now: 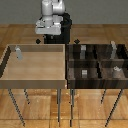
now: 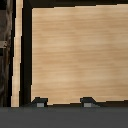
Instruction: Place the milk carton into the appropriate compartment.
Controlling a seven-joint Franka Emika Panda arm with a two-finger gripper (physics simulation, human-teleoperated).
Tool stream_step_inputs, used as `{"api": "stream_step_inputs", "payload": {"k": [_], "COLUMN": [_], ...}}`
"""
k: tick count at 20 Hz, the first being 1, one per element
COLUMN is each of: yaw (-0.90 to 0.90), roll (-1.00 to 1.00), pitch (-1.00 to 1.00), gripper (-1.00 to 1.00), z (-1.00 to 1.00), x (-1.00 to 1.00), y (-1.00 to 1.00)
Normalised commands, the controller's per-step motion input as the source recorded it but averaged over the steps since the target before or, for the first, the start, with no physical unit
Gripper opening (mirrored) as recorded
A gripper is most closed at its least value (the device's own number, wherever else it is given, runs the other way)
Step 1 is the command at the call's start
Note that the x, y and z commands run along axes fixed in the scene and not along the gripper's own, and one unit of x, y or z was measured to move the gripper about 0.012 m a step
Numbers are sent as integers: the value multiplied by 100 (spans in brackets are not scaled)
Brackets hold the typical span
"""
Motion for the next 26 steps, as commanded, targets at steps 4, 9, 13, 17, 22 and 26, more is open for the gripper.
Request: {"api": "stream_step_inputs", "payload": {"k": [4,9,13,17,22,26], "yaw": [0,0,0,0,0,0], "roll": [0,0,0,0,0,0], "pitch": [0,0,0,0,0,0], "gripper": [100,100,100,100,100,100], "z": [0,0,0,0,0,0], "x": [0,0,0,0,0,0], "y": [0,-40,-100,-100,-100,-100]}}
